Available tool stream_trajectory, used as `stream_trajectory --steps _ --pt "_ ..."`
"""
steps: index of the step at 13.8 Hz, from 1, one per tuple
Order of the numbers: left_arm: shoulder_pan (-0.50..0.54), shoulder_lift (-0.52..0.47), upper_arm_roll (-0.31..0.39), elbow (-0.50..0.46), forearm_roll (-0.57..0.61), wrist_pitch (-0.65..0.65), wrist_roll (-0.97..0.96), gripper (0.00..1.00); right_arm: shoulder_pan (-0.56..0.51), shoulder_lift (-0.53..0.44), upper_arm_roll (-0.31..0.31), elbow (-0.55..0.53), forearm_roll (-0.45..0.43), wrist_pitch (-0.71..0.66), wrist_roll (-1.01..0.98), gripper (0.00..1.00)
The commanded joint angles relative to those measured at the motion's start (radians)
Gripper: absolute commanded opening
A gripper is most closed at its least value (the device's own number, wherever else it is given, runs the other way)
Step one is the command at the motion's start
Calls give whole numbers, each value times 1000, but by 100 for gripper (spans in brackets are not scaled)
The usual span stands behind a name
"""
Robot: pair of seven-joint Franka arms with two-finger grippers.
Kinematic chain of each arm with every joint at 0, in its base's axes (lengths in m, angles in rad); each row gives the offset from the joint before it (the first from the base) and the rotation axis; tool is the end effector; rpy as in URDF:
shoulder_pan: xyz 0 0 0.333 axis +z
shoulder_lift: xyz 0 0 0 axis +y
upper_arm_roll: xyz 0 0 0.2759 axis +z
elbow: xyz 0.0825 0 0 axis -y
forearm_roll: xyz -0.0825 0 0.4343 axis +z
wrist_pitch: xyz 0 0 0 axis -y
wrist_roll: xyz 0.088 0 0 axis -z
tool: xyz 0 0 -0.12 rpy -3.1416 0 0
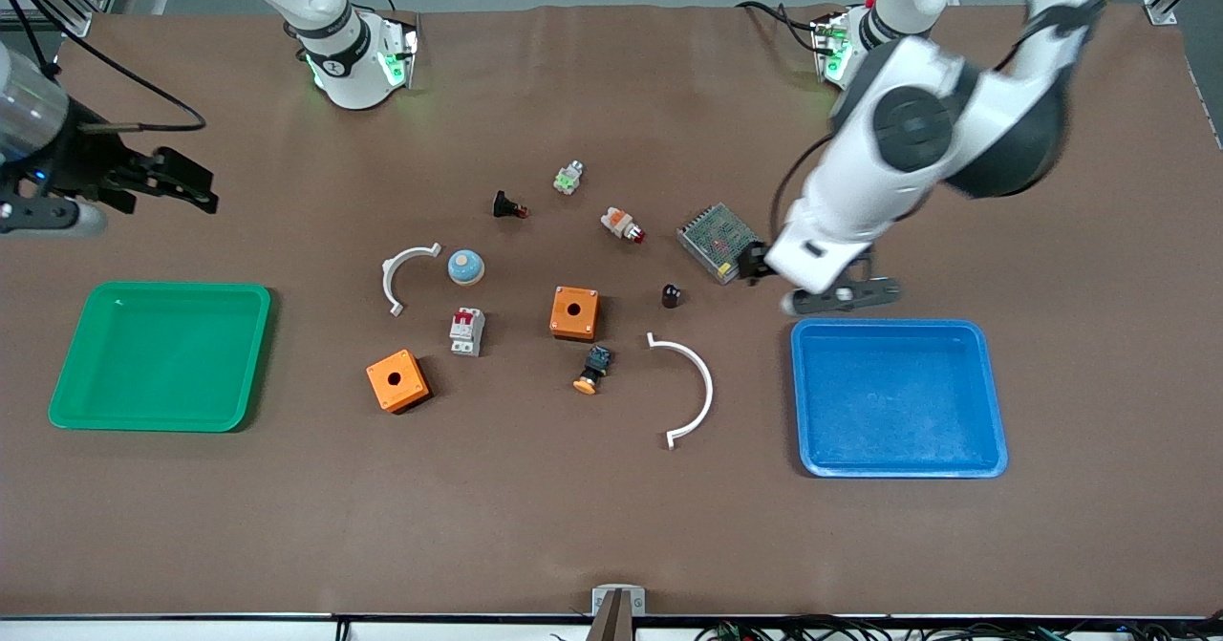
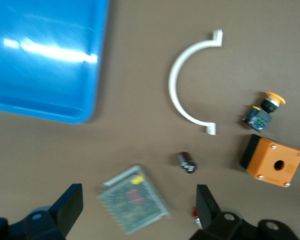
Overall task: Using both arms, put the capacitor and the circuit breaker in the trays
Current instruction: 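Grasp the black capacitor with the left gripper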
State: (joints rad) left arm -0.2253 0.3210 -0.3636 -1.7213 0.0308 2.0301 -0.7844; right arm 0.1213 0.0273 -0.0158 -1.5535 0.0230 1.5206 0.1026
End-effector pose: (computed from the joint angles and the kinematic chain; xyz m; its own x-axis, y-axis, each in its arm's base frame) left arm 0.5701 -0.3638 0.3370 0.9791 0.1961 -0.0536 0.1995 -0.9777 0.0661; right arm 0.6020 0.0667 0.5597 0.9981 0.0039 -0.0621 0.0028 -0.9999 -0.0163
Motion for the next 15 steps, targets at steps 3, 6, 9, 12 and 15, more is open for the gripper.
stream_trajectory --steps 3,6,9,12,15 --pt "-115 202 2 -6 121 231 -345 94 81 101 -1 17 2 0 6 100" --pt "-141 283 2 -7 162 249 -424 84 155 155 -1 -38 2 77 102 100" --pt "-160 340 6 -11 175 283 -441 74 207 166 -1 -181 3 267 169 100" --pt "-161 363 6 -11 175 311 -443 64 238 229 -1 -263 5 435 221 100" --pt "-160 375 8 -9 176 311 -441 49 288 313 -1 -264 5 548 333 100"
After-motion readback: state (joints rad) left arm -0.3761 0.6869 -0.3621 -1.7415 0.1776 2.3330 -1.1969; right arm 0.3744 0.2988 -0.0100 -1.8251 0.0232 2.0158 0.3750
